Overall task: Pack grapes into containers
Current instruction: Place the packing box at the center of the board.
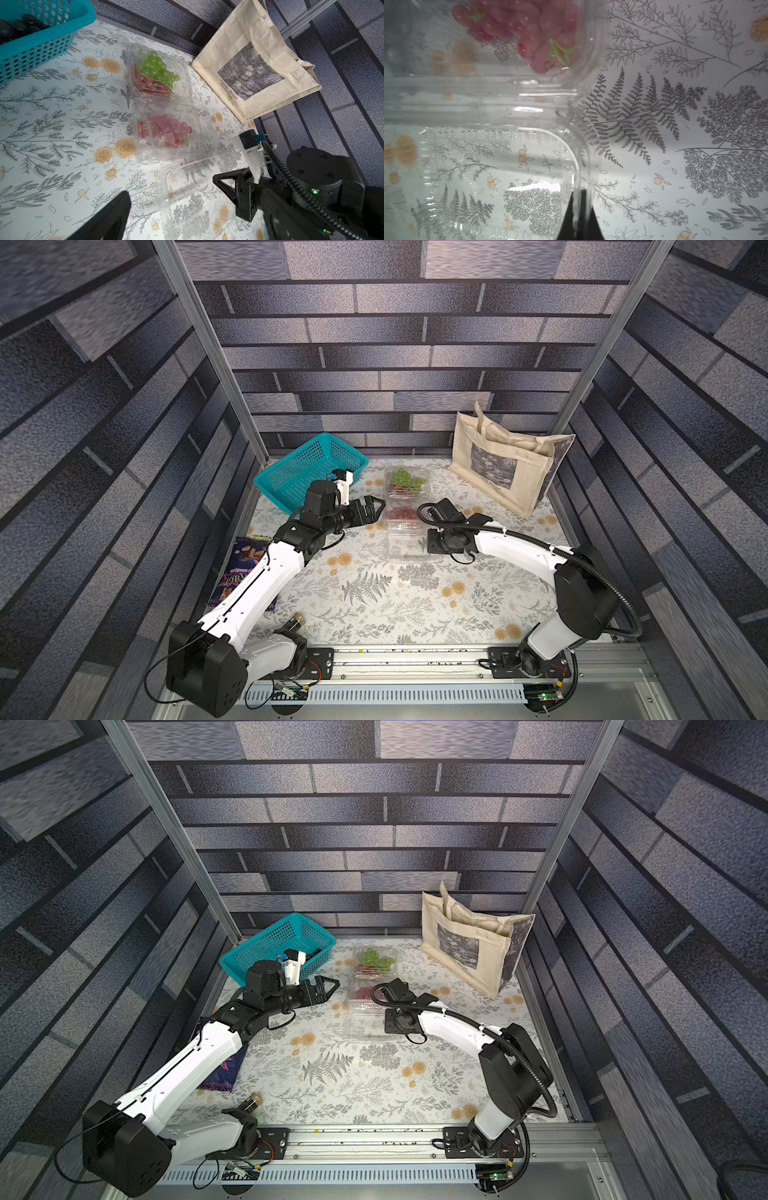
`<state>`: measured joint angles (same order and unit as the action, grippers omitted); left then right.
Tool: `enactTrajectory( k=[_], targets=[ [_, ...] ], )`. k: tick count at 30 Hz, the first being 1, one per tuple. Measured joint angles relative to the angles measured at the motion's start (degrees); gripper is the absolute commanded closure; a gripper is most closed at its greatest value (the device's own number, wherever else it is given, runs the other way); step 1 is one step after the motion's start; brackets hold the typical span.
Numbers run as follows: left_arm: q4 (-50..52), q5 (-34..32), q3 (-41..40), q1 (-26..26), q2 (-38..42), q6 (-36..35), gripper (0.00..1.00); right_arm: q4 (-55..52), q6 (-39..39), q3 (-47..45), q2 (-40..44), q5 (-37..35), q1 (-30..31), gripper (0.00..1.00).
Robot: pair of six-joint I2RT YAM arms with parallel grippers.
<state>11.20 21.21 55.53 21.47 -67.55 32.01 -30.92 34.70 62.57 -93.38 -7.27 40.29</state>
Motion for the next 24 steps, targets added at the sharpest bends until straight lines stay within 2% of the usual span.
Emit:
enactTrajectory(
  k=[9, 24],
  targets=[
    [-0.02, 0.13, -0.33, 0.0, 0.0, 0.22, 0.0, 1.49, 1.51, -2.82, -1.95, -0.26, 1.44, 0.96],
    [-0.02, 0.87, -0.44, 0.0, 0.0, 0.59, 0.0, 3.89, 3.89, -3.06, -5.88, -0.22, 3.08, 0.84]
  ],
)
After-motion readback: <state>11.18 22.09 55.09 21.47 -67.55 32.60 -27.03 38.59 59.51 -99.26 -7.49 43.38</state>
